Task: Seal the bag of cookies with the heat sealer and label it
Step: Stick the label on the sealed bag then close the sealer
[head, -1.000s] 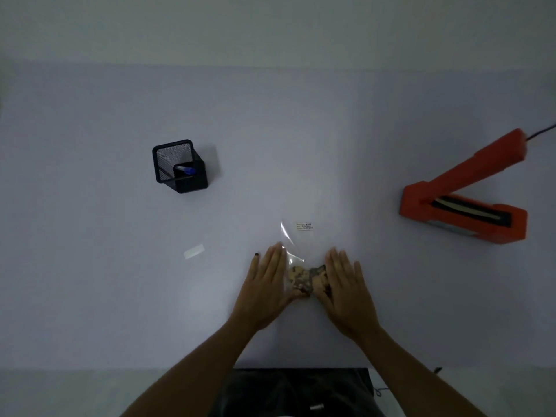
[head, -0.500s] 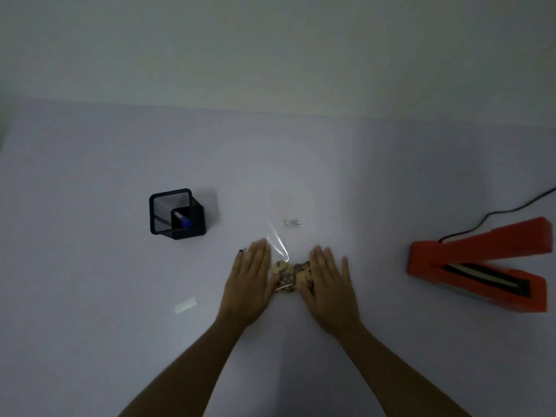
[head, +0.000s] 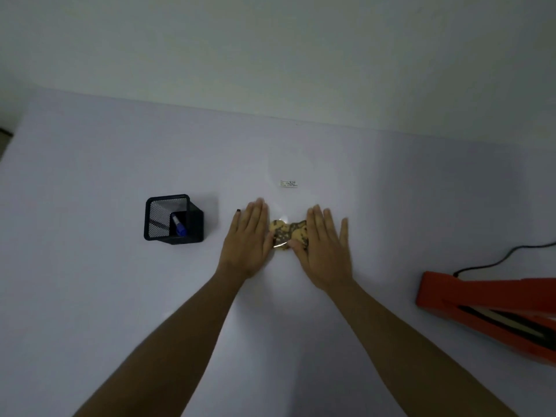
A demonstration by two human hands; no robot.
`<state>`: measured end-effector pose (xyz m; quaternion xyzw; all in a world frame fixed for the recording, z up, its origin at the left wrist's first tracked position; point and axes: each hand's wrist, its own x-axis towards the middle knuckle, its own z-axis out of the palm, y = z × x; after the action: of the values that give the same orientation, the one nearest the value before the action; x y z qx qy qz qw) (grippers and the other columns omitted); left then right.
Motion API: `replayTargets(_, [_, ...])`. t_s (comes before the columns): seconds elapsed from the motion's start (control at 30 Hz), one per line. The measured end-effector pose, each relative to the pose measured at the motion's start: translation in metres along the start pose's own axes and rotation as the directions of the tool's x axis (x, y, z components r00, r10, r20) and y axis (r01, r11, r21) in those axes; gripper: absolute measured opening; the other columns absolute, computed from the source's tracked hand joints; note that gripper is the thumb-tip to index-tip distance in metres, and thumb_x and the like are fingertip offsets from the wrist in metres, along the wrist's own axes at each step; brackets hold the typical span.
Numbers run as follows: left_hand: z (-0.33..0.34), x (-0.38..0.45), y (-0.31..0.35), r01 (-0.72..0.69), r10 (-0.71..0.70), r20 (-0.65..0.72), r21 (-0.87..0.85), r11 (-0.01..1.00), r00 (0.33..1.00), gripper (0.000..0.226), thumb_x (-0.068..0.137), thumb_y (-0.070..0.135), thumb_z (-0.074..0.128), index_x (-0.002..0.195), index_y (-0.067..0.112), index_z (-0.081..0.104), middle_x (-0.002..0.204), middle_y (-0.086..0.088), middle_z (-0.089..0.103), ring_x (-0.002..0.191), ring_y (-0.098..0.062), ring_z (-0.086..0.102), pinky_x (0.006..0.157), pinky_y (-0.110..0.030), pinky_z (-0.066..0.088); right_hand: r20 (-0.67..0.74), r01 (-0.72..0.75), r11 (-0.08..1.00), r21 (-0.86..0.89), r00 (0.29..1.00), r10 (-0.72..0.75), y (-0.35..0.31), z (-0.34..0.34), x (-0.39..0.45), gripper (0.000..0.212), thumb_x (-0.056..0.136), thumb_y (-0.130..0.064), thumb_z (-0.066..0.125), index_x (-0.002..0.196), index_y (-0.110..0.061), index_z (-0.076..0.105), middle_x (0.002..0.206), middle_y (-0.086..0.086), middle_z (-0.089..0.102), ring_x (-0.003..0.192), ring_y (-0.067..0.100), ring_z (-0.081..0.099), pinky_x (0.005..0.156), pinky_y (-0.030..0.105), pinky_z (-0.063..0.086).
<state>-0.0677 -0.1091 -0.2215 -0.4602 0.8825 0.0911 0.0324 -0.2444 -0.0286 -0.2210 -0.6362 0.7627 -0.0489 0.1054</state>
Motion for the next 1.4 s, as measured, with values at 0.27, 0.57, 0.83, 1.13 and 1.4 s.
replayTargets(0.27, [-0.034,-0.033,0.028,-0.079,0.074,-0.072,-0.077,0.994,0.995,0.053,0.095,0.030,0.023,0.140,0.005,0.040,0.145,-0.014,0.043,0.136,-0.030,0.038,0.115,-0.049,0.024,0.002,0.029,0.998,0.059,1.000,-0.030,-0.012,-0.027,-0.037,0.071,0.097,-0.056,0.022,0.150,-0.009,0.024,0.157,0.011,0.024,0.146,0.026,0.017,0.119,0.044,0.005])
replayTargets(0.57, [-0.076,-0.111,0.059,-0.106,0.060,-0.223,-0.200,0.974,0.973,0.033,0.090,0.020,0.038,0.095,0.012,0.069,0.081,-0.003,0.069,0.070,-0.020,0.062,0.072,-0.035,0.053,-0.119,-0.026,0.998,0.063,0.992,0.033,-0.029,-0.071,-0.147,0.067,0.099,-0.053,0.015,0.109,-0.016,0.070,0.116,0.007,0.069,0.106,0.023,0.065,0.090,0.040,0.052])
replayTargets(0.83, [-0.094,-0.136,0.104,-0.160,0.086,-0.327,-0.209,0.965,0.941,0.033,0.071,-0.005,0.060,0.101,0.007,0.068,0.089,-0.008,0.070,0.077,-0.028,0.066,0.072,-0.039,0.055,-0.257,-0.152,0.988,0.032,0.954,0.155,0.022,-0.079,-0.230,0.052,0.102,-0.031,0.025,0.097,-0.013,0.073,0.105,0.007,0.072,0.097,0.025,0.069,0.086,0.039,0.053])
replayTargets(1.13, [-0.098,-0.084,0.238,-0.231,0.114,-0.328,-0.346,0.909,0.938,0.039,0.078,-0.006,0.059,0.115,0.005,0.062,0.102,-0.012,0.067,0.088,-0.031,0.064,0.077,-0.042,0.053,-0.343,-0.480,0.877,-0.011,0.826,0.448,0.174,-0.115,-0.258,0.047,0.087,-0.020,0.065,0.127,0.001,0.056,0.132,0.021,0.056,0.127,0.037,0.049,0.105,0.054,0.040])
replayTargets(1.4, [-0.071,-0.067,0.310,-0.110,0.053,-0.143,-0.427,0.897,0.988,0.048,0.089,0.003,0.050,0.137,0.006,0.045,0.134,-0.013,0.053,0.118,-0.029,0.053,0.102,-0.040,0.042,-0.213,-0.600,0.799,0.039,0.776,0.593,0.231,-0.106,-0.252,0.073,0.093,-0.049,0.045,0.141,0.006,0.037,0.146,0.024,0.040,0.138,0.038,0.035,0.112,0.055,0.027])
